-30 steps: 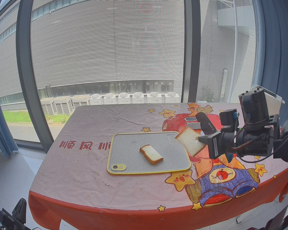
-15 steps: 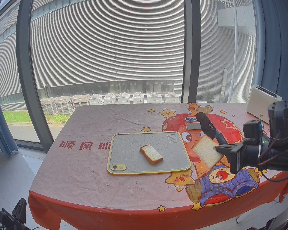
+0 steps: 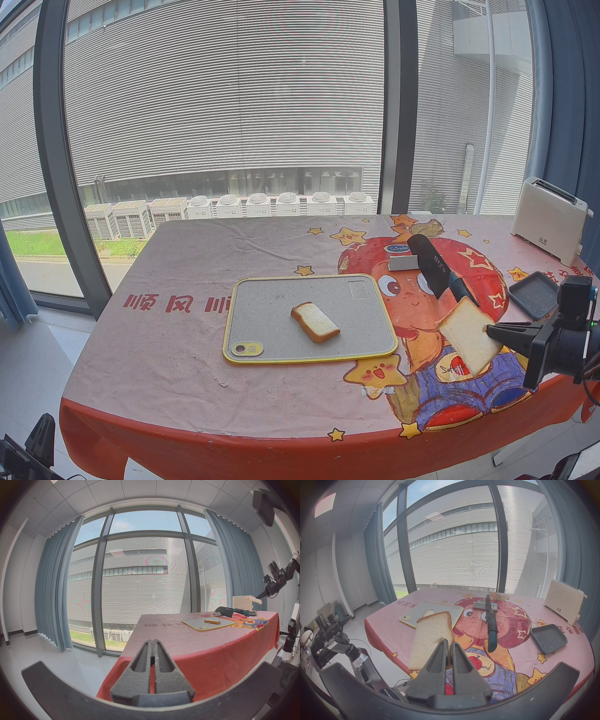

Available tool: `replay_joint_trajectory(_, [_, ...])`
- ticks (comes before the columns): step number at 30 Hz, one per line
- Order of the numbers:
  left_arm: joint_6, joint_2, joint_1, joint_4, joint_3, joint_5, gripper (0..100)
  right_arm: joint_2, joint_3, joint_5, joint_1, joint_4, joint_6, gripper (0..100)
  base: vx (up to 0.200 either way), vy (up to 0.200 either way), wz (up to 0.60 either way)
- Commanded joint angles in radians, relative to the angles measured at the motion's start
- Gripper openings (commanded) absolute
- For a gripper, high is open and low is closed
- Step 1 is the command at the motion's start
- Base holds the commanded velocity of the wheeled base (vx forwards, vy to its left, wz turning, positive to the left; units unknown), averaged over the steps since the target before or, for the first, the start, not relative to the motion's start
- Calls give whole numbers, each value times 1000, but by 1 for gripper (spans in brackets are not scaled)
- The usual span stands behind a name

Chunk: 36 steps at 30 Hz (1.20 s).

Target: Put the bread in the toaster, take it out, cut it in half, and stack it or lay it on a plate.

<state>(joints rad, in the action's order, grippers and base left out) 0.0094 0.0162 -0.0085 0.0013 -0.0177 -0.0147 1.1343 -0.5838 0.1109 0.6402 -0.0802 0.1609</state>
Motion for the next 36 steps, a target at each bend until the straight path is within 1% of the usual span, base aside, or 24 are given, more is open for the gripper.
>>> replay_joint_trajectory(1, [1, -16, -1, 0, 18, -1, 0, -68, 9, 3, 4, 0, 3, 0, 0, 0, 0])
replay_joint_trajectory(2, [1, -16, 1, 0, 18, -1, 0, -70, 9, 1, 4, -1, 3, 0, 0, 0, 0])
replay_joint_trajectory(10, [0, -16, -1, 0, 18, -1, 0, -65, -1, 1, -4, -4, 6, 0, 0, -200, 0])
replay_joint_trajectory(17, [0, -16, 1, 0, 18, -1, 0, -51, 7, 6, -7, -102, 9, 0, 0, -200, 0])
replay_joint_trajectory(20, [0, -16, 1, 0, 18, -1, 0, -39, 9, 6, -7, -121, 19, 0, 0, -200, 0])
replay_joint_trajectory(21, [0, -16, 1, 0, 18, -1, 0, -31, 7, 7, -7, -127, 39, 0, 0, -200, 0])
replay_joint_trajectory(23, [0, -16, 1, 0, 18, -1, 0, -19, 6, 7, -7, -131, 51, 0, 0, -200, 0])
replay_joint_trajectory(29, [0, -16, 1, 0, 18, 1, 0, 4, 7, 6, -10, -131, 55, 0, 0, -200, 0])
replay_joint_trajectory(36, [0, -16, 1, 0, 18, 1, 0, 21, 2, 4, -70, -131, 49, 0, 0, -200, 0])
